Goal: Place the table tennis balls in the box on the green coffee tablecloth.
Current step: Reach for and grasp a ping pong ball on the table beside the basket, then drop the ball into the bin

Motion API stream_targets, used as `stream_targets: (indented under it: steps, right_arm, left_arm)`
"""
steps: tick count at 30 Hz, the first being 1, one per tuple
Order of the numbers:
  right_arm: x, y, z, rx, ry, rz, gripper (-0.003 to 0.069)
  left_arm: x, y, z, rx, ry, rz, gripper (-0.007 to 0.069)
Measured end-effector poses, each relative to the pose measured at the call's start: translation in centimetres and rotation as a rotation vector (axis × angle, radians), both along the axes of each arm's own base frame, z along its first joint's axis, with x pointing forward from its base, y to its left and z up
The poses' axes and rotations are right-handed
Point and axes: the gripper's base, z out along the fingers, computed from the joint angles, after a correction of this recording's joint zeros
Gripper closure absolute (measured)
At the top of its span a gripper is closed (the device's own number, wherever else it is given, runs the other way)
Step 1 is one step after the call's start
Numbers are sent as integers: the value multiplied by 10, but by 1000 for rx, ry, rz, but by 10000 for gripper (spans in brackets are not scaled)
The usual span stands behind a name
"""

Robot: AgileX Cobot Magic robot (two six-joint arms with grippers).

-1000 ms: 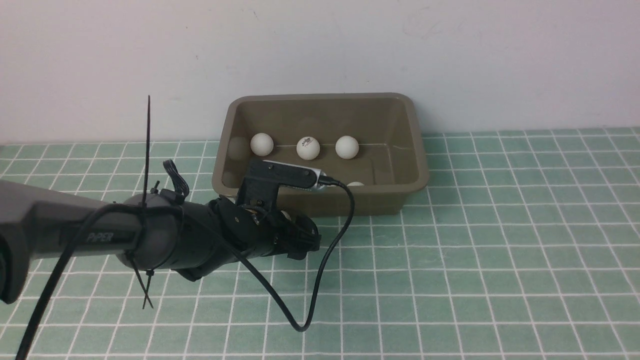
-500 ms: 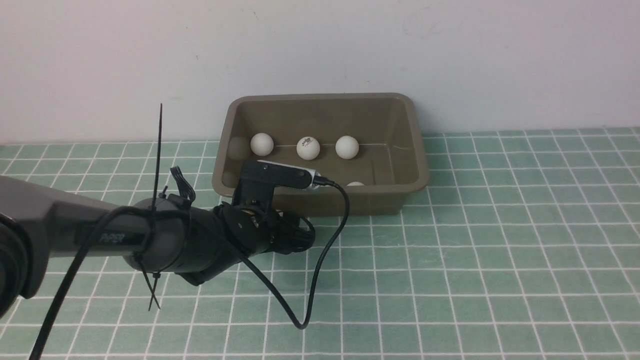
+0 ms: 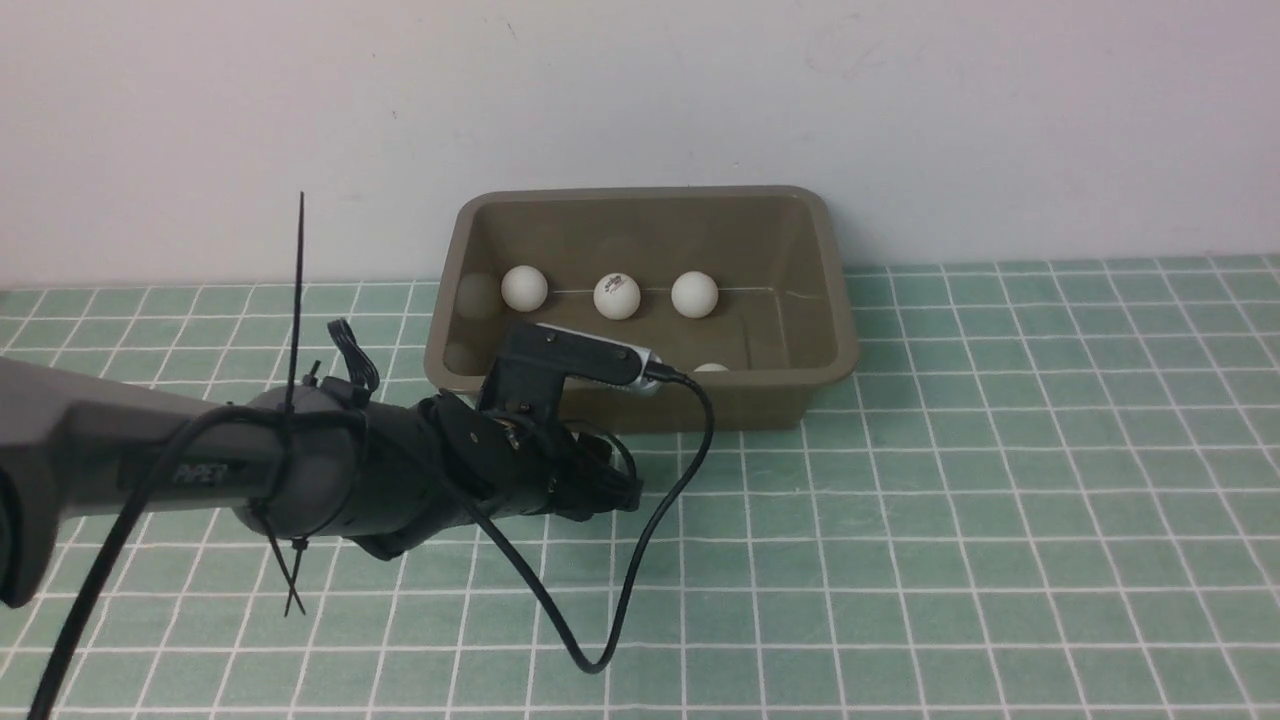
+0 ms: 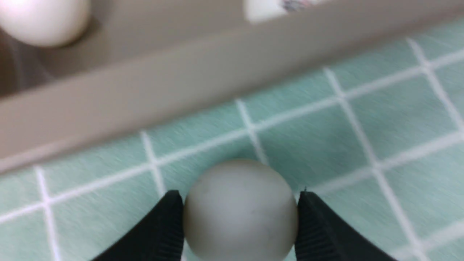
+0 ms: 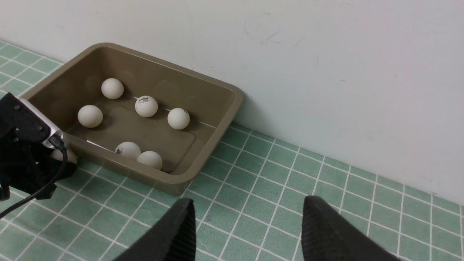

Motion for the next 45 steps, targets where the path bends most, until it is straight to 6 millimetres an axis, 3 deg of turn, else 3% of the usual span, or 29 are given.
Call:
stream_targets:
  steps: [3, 8, 12, 15, 22, 29, 45]
  right_arm:
    - [0, 0, 0, 0, 0, 0, 288]
    - [0, 0, 0, 0, 0, 0, 288]
    - [0, 0, 0, 0, 0, 0, 288]
    - [0, 0, 0, 4, 0, 1, 288]
    - [0, 1, 0, 18, 2, 5, 288]
    - [0, 1, 0, 22, 2, 6, 288]
    - [2, 0, 5, 34, -55, -16, 288]
  left_arm:
    - [-8, -3, 11, -34, 35, -54, 274]
    - [-21, -5, 49, -103, 21, -133, 274]
    - [-30, -1, 90, -131, -90, -165, 274]
    - [-26, 5, 103, -69, -219, -155, 274]
    - [17, 8, 100, 134, -458, -37, 274]
    - [55, -14, 77, 142, -442, -51, 274]
    - [56, -19, 87, 139, -451, -106, 261]
